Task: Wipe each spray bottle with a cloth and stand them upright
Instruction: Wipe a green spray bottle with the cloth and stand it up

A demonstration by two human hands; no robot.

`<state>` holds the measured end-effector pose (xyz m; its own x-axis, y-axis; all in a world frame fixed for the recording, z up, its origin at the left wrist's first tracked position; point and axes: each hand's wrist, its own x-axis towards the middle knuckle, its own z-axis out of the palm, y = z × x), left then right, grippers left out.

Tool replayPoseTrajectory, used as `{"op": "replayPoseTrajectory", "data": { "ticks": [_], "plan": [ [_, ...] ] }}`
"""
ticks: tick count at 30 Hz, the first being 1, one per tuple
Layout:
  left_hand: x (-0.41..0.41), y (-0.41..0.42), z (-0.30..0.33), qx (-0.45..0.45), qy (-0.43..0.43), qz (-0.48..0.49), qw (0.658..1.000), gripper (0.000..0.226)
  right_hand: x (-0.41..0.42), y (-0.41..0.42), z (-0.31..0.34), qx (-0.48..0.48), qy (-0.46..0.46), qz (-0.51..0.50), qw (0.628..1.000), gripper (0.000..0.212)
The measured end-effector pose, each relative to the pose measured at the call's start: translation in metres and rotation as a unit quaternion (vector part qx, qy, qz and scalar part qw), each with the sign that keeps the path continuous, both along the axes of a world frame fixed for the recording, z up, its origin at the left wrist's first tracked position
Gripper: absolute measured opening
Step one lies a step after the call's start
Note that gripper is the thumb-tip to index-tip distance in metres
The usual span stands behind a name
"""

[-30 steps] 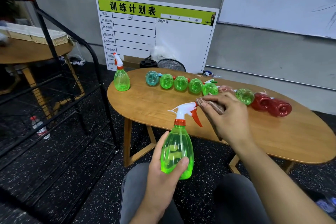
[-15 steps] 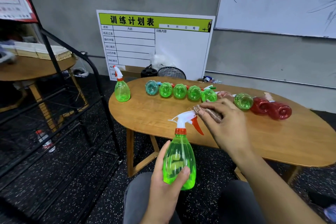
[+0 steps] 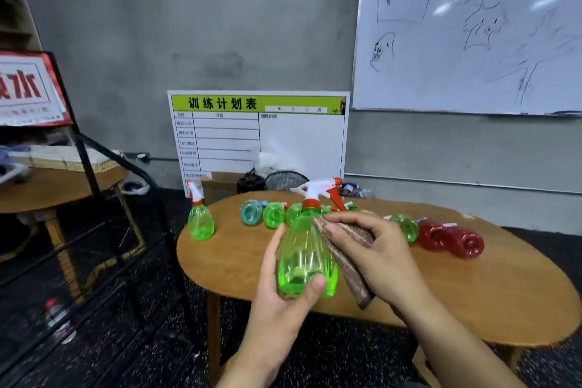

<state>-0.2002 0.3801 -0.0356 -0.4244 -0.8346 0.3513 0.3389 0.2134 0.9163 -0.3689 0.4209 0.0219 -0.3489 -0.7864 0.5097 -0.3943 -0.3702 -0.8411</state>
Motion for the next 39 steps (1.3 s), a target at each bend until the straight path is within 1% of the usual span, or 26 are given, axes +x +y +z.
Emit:
{"op": "replayPoseTrajectory", "data": {
  "ticks": [2, 3, 5, 6, 9, 12, 13, 15, 16, 18, 20, 22, 25, 27, 29, 34, 35, 37, 39],
  "plan": [
    [-0.004, -0.002, 0.024, -0.036, -0.009, -0.017, 0.999, 0.121, -0.006, -0.005, 0.020, -0.006, -0.056, -0.003, 0.998, 0.013],
    [-0.005, -0.003, 0.035, -0.057, -0.015, -0.024, 0.998, 0.122, -0.009, -0.007, 0.031, -0.012, -0.101, 0.000, 0.995, 0.012],
    [-0.009, -0.004, 0.056, -0.109, -0.031, -0.029, 0.993, 0.122, -0.011, -0.010, 0.052, -0.017, -0.200, 0.017, 0.980, 0.012],
    [-0.011, -0.005, 0.066, -0.135, -0.040, -0.023, 0.990, 0.120, -0.012, -0.010, 0.063, -0.021, -0.231, 0.021, 0.973, 0.013],
    [-0.021, -0.011, 0.093, -0.213, -0.079, 0.026, 0.973, 0.117, -0.015, -0.011, 0.092, -0.052, -0.280, 0.022, 0.958, 0.014],
    [-0.030, -0.019, 0.122, -0.319, -0.113, 0.127, 0.933, 0.105, -0.017, -0.007, 0.116, -0.080, -0.284, 0.031, 0.955, 0.015],
    [-0.033, -0.020, 0.130, -0.337, -0.115, 0.151, 0.922, 0.101, -0.017, -0.003, 0.123, -0.095, -0.277, 0.034, 0.956, 0.015],
    [-0.036, -0.020, 0.145, -0.355, -0.118, 0.194, 0.907, 0.096, -0.016, 0.013, 0.133, -0.143, -0.242, 0.025, 0.959, 0.014],
    [-0.036, -0.020, 0.151, -0.361, -0.116, 0.212, 0.901, 0.096, -0.015, 0.024, 0.136, -0.176, -0.200, 0.010, 0.964, 0.013],
    [-0.034, -0.019, 0.158, -0.362, -0.110, 0.229, 0.897, 0.094, -0.011, 0.046, 0.135, -0.229, -0.054, -0.034, 0.971, 0.015],
    [-0.032, -0.017, 0.165, -0.362, -0.098, 0.232, 0.898, 0.092, -0.009, 0.060, 0.129, -0.241, 0.094, -0.092, 0.962, 0.016],
    [-0.032, -0.015, 0.170, -0.381, -0.100, 0.250, 0.884, 0.090, -0.012, 0.062, 0.124, -0.249, 0.172, -0.156, 0.940, 0.015],
    [-0.035, -0.011, 0.175, -0.406, -0.119, 0.276, 0.863, 0.091, -0.013, 0.055, 0.132, -0.279, 0.196, -0.229, 0.912, 0.015],
    [-0.038, -0.009, 0.177, -0.410, -0.131, 0.273, 0.860, 0.092, -0.007, 0.049, 0.141, -0.294, 0.206, -0.242, 0.902, 0.015],
    [-0.041, -0.006, 0.179, -0.409, -0.129, 0.267, 0.863, 0.089, 0.001, 0.042, 0.147, -0.299, 0.230, -0.239, 0.895, 0.015],
    [-0.037, -0.010, 0.184, -0.395, -0.095, 0.258, 0.877, 0.066, 0.017, 0.040, 0.134, -0.304, 0.340, -0.183, 0.871, 0.016],
    [-0.035, -0.012, 0.185, -0.391, -0.091, 0.257, 0.879, 0.065, 0.015, 0.043, 0.129, -0.297, 0.353, -0.177, 0.869, 0.016],
    [-0.029, -0.017, 0.186, -0.393, -0.093, 0.260, 0.877, 0.075, 0.008, 0.050, 0.123, -0.283, 0.357, -0.188, 0.870, 0.016],
    [-0.024, -0.019, 0.185, -0.412, -0.115, 0.274, 0.861, 0.088, 0.000, 0.053, 0.126, -0.282, 0.331, -0.220, 0.873, 0.014]
  ]
}}
